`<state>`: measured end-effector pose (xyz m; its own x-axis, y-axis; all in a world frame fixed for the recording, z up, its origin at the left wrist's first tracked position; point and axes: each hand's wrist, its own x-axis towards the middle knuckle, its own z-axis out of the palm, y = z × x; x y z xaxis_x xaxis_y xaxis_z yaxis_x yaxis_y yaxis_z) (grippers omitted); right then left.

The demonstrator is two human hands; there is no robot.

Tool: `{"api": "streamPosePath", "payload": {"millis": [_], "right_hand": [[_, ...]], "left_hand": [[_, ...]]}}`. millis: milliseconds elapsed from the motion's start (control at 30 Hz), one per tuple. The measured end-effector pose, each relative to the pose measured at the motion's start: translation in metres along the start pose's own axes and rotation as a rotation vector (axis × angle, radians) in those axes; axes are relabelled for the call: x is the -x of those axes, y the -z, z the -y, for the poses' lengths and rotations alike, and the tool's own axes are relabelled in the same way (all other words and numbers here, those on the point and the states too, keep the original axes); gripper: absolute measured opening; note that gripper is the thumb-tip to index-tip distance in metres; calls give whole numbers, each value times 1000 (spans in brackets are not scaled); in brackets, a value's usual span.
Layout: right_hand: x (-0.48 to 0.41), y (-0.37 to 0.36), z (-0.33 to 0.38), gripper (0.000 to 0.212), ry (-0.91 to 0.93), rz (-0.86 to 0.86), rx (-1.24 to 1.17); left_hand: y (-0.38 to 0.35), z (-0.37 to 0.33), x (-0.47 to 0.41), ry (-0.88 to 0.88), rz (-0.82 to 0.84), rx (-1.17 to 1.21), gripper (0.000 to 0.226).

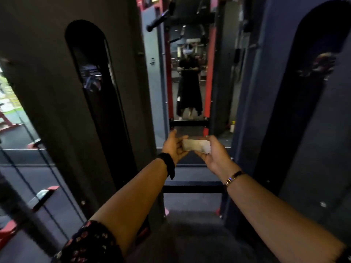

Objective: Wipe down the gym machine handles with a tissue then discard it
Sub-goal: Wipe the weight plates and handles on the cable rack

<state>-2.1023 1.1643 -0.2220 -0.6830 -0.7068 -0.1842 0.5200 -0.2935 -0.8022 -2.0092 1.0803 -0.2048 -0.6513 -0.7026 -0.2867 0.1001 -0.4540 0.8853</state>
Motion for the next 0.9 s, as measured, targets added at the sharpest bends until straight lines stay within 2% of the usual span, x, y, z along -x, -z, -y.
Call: {"api": "streamPosePath", "payload": {"millis": [167,333,467,667,900], "right_hand": [[34,47,37,28,57,-143,-49],[87,93,55,41,131,-285,-130],[139,126,57,42,208,-403,-195],[233,170,55,42,328,-627,-234],[338,201,69,57,450,-833,-256]], "left_hand": [[-54,21,15,42,173,-35,52],[-93,51,37,128,370,-67,57],[-117,83,66,228,532,-67,55],[-154,139,128,379,734,-90,53],[-208,180,211,484,920,-145,53]]}}
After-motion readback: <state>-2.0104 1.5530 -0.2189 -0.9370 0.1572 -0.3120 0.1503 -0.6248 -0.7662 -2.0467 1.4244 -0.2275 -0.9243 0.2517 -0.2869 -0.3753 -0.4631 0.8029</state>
